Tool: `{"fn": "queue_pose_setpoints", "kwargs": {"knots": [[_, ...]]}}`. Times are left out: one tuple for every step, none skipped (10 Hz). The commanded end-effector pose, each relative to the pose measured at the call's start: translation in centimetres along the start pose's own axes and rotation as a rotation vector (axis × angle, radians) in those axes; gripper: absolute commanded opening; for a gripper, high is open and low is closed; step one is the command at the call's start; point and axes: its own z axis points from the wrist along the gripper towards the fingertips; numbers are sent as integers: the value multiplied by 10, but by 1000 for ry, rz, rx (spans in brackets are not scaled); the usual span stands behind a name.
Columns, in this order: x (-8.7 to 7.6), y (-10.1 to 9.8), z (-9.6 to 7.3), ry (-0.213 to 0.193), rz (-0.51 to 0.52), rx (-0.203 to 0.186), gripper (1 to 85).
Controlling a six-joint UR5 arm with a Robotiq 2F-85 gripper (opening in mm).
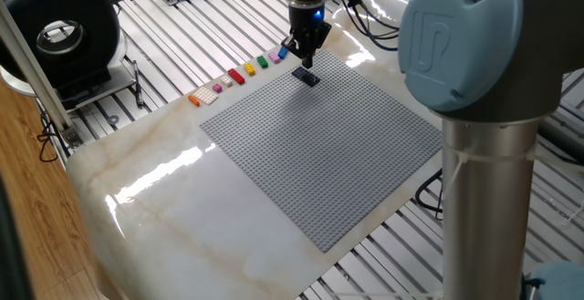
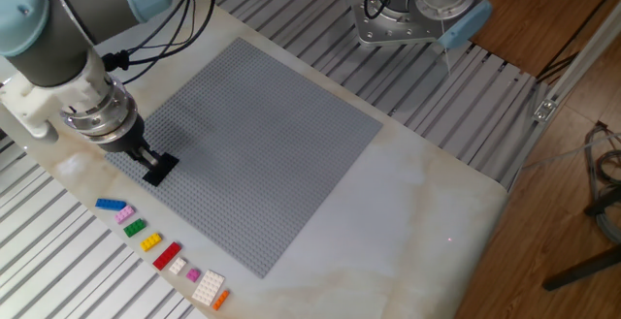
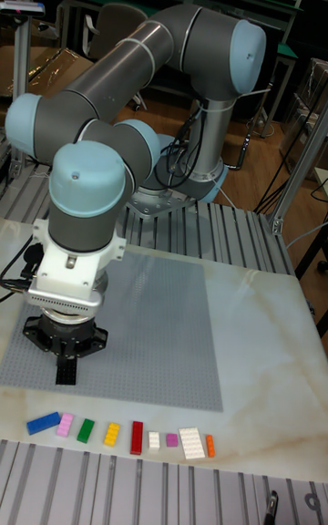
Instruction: Stack small Lego blocks one on top of the other
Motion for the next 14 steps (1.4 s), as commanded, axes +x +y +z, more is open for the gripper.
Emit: {"fn": "queue_pose_setpoints", "kwargs": {"knots": [[7,-3,-4,47,-16,-3,10],[8,-4,-5,58,-19,-3,10],[8,-1,-4,71,-19,-13,10],[7,2,-3,82,-17,-19,10],[9,6,-5,94,-9,-26,10],[10,5,-7,104,-9,-13,10],[10,3,-7,106,-12,-8,10],[11,2,-8,107,-19,-3,10],[11,1,-8,107,-24,1,10],[11,-3,-8,107,-37,14,10],[11,-5,-8,107,-46,19,10],[11,-8,-9,109,-53,31,10],[11,-10,-9,110,-56,37,10],[11,-11,-9,113,-60,39,10]]}}
